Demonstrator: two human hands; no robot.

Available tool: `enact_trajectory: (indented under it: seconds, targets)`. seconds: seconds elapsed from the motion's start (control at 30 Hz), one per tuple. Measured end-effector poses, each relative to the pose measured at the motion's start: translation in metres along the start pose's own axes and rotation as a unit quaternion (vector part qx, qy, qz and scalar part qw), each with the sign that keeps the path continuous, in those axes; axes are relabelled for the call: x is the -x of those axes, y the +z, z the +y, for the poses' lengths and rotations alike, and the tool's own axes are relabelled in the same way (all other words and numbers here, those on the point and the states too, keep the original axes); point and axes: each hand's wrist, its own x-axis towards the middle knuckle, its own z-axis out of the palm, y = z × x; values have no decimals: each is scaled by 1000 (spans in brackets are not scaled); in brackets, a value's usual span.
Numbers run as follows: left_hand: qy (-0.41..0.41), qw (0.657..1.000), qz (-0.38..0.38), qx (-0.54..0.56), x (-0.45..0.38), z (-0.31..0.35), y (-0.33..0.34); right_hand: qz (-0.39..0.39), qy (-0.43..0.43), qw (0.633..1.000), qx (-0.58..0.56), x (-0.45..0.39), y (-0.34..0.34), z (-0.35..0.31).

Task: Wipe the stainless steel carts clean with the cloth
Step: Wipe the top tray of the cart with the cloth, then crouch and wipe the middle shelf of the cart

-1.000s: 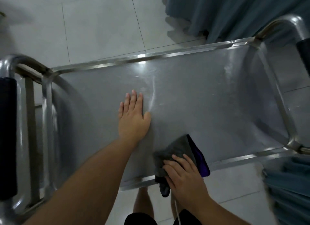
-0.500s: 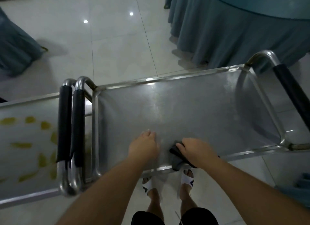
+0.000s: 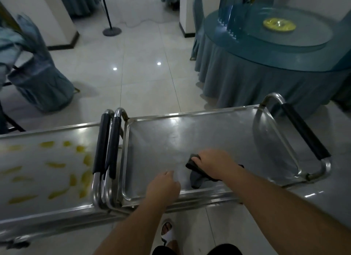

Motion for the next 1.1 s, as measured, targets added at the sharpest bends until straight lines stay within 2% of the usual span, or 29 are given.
enact_trajectory:
  seconds: [0.23,0.4,0.57,0.73,0.93,1.1]
  targets:
    - [-30,999,20,7,67,25,43,8,-37,999,12,73,-6,5]
    - [-40,999,3,-22,118,42,86,33,-18,999,-13,137,21,8]
    - [-27,998,22,-49,158,45,110,34,-17,999,-22,184,49,5]
    - [-32,997,31,-63,176,28,119,39,-18,999,-15,206,65,-4]
    - [-44,997,27,-55,189,-9,127,-6,-25,999,20,213,79,-29]
    - [-47,997,-2,-67,195,-60,140,-14,35,998,-45,212,107,-77]
